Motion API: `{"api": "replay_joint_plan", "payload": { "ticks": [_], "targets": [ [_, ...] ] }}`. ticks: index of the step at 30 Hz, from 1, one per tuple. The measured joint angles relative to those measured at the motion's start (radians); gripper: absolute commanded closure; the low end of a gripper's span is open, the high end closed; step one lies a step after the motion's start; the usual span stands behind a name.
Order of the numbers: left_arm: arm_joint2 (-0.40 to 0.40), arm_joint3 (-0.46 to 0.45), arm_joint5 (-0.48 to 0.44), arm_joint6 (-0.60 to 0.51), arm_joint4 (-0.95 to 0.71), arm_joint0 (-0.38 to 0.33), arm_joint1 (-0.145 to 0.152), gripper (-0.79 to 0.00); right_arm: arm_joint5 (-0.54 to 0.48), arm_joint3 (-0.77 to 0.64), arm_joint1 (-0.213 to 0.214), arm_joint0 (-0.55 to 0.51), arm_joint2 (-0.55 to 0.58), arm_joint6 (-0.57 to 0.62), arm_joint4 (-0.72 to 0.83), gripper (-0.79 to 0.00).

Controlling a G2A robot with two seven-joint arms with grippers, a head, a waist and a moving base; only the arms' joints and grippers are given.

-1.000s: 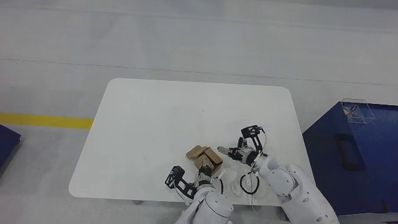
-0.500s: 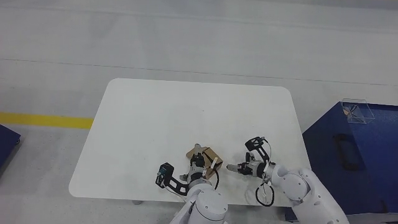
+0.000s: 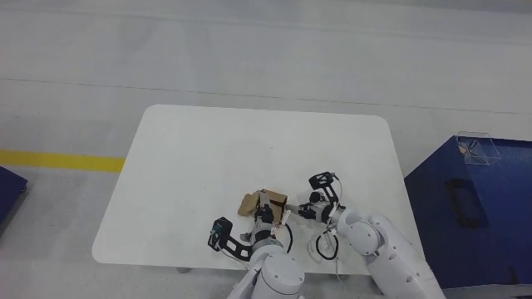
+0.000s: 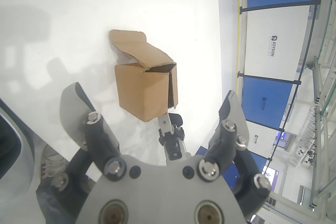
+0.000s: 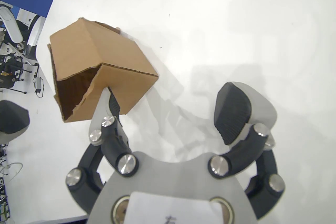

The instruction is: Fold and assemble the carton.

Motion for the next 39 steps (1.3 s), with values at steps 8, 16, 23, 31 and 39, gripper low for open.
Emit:
{"api": "replay_joint_plan", "payload": {
  "ticks": [8, 16, 23, 31, 39],
  "targets": [
    [0.000, 0.000, 0.000, 0.000, 0.000, 0.000, 0.000, -0.785, 0.060, 0.087, -0.044, 0.088, -0.081, -0.064, 0.037, -0.785],
    [0.000, 0.000, 0.000, 0.000, 0.000, 0.000, 0.000, -0.785, 0.102, 0.132, -0.060, 0.123, -0.065, -0.071, 0.118, -0.785],
    [0.000, 0.000, 0.000, 0.000, 0.000, 0.000, 0.000, -0.785, 0.105, 0.131, -0.060, 0.123, -0.061, -0.069, 0.121, -0.785],
    [0.000, 0.000, 0.000, 0.000, 0.000, 0.000, 0.000, -0.785, 0.105, 0.131, -0.060, 0.123, -0.061, -0.069, 0.121, -0.785],
    [0.000, 0.000, 0.000, 0.000, 0.000, 0.000, 0.000, -0.785, 0.105, 0.131, -0.060, 0.123, -0.061, -0.069, 0.121, -0.785]
  ]
}}
